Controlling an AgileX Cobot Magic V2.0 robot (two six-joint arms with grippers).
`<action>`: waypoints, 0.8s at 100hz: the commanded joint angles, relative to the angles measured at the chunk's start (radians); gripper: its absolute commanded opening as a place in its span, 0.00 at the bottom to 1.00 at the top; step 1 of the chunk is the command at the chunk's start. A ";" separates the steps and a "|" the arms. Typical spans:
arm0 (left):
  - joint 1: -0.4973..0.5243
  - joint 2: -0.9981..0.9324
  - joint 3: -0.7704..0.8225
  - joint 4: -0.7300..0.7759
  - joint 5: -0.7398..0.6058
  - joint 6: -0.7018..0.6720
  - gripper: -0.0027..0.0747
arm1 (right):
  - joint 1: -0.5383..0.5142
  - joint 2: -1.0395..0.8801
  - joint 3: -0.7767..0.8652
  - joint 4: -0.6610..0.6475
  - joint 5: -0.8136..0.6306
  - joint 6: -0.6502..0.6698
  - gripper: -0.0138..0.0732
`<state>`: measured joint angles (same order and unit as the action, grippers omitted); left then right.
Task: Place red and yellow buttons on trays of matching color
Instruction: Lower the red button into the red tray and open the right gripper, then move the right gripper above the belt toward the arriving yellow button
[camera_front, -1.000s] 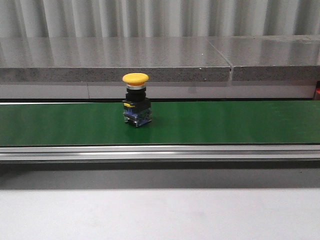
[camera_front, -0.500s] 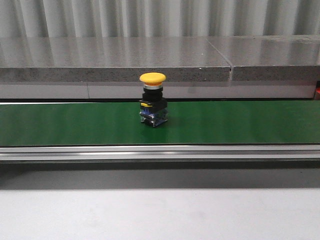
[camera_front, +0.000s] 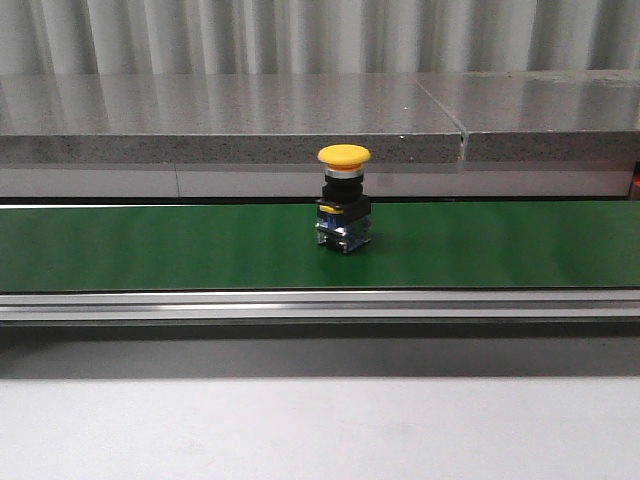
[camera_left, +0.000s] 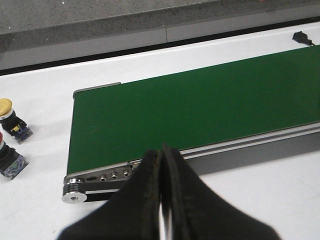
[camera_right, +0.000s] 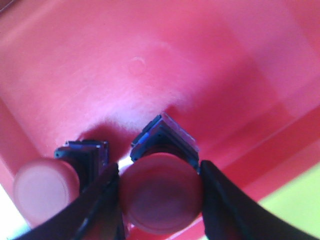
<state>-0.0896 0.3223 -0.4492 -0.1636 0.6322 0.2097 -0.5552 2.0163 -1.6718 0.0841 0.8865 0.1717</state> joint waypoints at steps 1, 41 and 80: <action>-0.004 0.009 -0.025 -0.015 -0.066 0.001 0.01 | -0.007 -0.031 -0.060 0.026 -0.043 -0.001 0.37; -0.004 0.009 -0.025 -0.015 -0.069 0.001 0.01 | -0.007 0.077 -0.200 0.063 0.047 -0.001 0.41; -0.004 0.009 -0.025 -0.015 -0.069 0.001 0.01 | -0.007 0.074 -0.200 0.067 0.048 -0.001 0.71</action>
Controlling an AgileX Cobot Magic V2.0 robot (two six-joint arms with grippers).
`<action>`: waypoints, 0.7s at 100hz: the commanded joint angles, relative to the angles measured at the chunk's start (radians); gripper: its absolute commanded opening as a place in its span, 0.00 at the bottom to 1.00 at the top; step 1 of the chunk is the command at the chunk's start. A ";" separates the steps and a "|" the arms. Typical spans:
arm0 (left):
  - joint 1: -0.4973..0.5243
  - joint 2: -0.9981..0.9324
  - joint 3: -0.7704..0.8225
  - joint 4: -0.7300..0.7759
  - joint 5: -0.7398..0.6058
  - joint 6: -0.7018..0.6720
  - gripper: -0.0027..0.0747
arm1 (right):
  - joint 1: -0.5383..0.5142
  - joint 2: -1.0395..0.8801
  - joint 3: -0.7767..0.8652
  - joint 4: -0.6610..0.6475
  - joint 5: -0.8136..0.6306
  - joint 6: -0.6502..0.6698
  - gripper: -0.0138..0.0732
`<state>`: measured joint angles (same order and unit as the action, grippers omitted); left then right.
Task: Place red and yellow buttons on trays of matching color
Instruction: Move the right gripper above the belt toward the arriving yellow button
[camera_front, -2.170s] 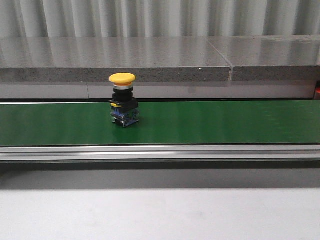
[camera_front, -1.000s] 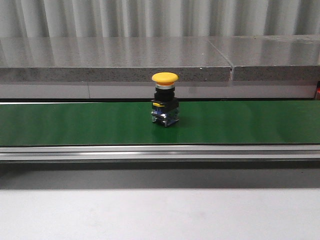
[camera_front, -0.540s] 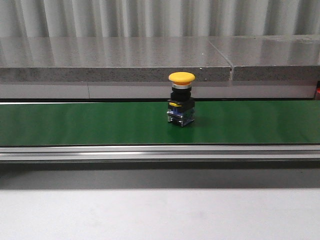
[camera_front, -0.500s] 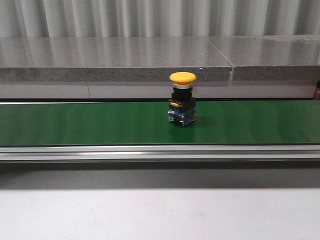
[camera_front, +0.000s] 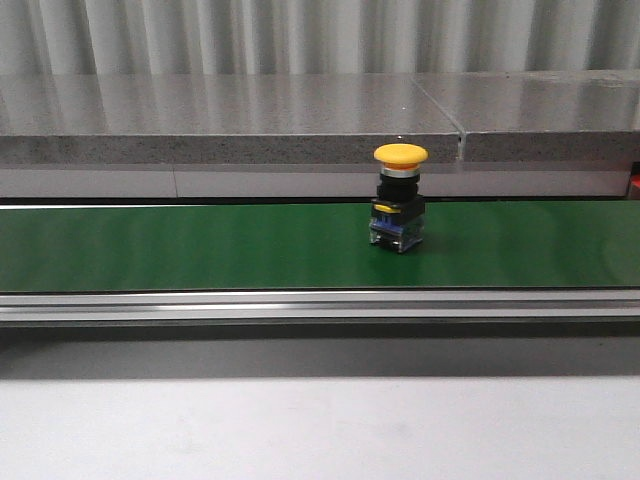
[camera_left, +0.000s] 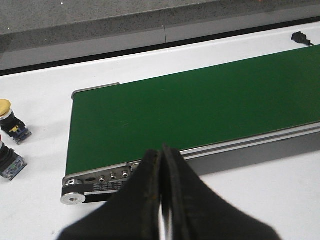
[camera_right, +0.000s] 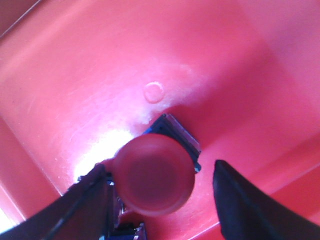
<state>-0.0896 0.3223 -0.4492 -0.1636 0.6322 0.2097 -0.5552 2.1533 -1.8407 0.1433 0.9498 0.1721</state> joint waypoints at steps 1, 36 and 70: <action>-0.004 0.009 -0.025 -0.015 -0.069 0.001 0.01 | -0.007 -0.066 -0.031 0.008 -0.016 -0.001 0.71; -0.004 0.009 -0.025 -0.015 -0.069 0.001 0.01 | -0.001 -0.166 -0.030 0.008 0.033 -0.032 0.71; -0.004 0.009 -0.025 -0.015 -0.069 0.001 0.01 | 0.075 -0.319 -0.015 -0.016 0.123 -0.103 0.70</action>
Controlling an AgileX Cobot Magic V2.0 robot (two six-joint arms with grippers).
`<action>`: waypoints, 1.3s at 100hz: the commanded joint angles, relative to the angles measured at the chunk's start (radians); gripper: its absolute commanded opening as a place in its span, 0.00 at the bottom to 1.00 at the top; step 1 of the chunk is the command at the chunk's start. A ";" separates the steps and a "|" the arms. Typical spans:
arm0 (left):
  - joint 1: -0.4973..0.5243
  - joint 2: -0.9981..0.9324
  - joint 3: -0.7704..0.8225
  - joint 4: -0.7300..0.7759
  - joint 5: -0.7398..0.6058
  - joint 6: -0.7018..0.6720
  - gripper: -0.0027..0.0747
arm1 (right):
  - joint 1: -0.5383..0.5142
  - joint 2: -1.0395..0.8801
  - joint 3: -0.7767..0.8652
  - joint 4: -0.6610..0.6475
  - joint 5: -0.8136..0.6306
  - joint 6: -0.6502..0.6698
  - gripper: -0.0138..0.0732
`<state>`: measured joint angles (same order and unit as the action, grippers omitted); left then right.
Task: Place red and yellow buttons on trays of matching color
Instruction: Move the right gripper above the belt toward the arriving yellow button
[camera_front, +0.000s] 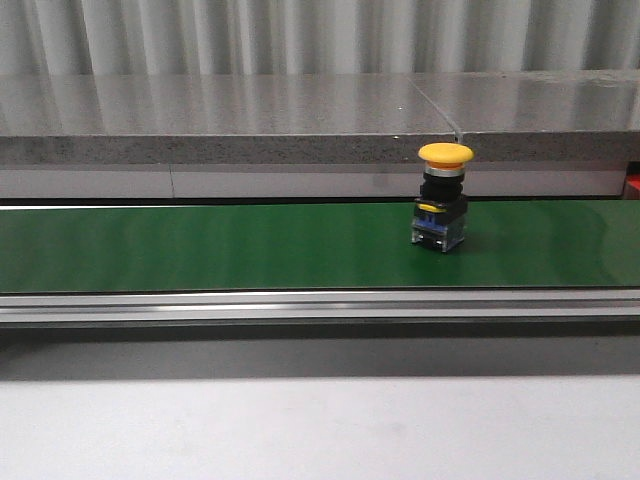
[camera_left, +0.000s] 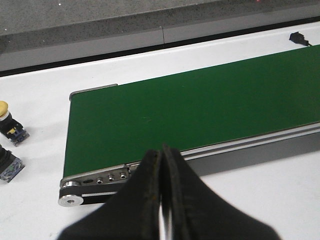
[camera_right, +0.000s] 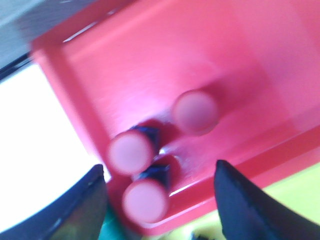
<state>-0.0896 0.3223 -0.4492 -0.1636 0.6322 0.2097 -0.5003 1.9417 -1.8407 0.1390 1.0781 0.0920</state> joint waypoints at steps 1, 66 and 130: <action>-0.004 0.009 -0.025 -0.015 -0.069 0.001 0.01 | 0.022 -0.112 -0.010 -0.013 -0.005 -0.023 0.70; -0.004 0.009 -0.025 -0.015 -0.069 0.001 0.01 | 0.195 -0.543 0.356 -0.032 -0.021 -0.047 0.70; -0.004 0.009 -0.025 -0.015 -0.069 0.001 0.01 | 0.514 -0.645 0.494 -0.030 -0.003 0.004 0.70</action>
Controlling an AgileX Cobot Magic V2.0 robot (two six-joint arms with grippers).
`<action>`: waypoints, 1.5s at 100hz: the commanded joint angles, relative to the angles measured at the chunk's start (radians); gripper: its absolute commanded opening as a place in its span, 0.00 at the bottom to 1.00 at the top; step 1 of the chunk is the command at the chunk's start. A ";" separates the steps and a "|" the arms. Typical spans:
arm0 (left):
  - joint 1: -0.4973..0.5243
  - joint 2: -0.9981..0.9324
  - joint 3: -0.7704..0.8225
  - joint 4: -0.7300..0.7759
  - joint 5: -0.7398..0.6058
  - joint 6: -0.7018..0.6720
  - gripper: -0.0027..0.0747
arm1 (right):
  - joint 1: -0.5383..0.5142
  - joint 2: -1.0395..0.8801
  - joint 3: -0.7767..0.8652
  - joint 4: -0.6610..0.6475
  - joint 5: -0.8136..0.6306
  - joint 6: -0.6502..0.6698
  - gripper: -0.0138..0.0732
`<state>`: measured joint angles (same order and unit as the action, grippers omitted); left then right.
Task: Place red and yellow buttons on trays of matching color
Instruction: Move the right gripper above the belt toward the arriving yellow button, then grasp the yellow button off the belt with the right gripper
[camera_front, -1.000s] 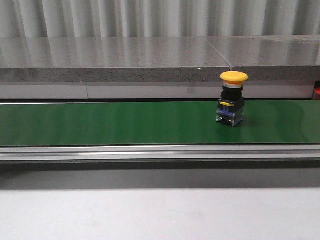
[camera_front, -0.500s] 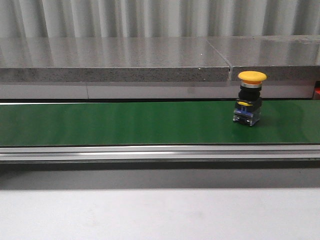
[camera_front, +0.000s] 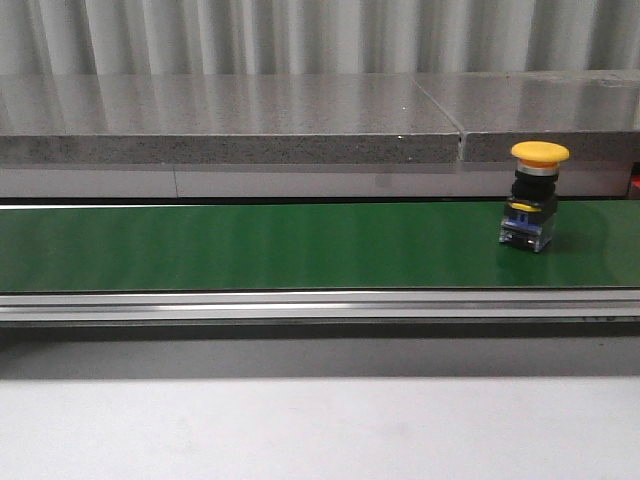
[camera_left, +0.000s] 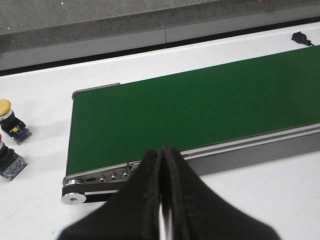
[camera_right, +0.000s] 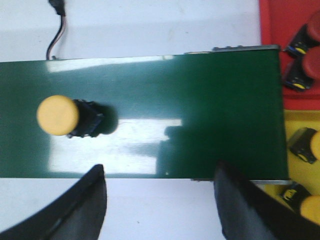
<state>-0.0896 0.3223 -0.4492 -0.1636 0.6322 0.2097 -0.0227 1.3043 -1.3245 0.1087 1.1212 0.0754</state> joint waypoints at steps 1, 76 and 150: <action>-0.004 0.009 -0.025 -0.015 -0.069 0.001 0.01 | 0.044 -0.005 -0.022 0.000 -0.046 0.024 0.70; -0.004 0.009 -0.025 -0.015 -0.069 0.001 0.01 | 0.129 0.221 -0.022 0.033 -0.099 0.182 0.70; -0.004 0.009 -0.025 -0.015 -0.069 0.001 0.01 | 0.099 0.353 -0.022 -0.109 -0.157 0.283 0.34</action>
<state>-0.0896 0.3223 -0.4492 -0.1636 0.6322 0.2097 0.0814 1.7002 -1.3245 0.0124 0.9909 0.3596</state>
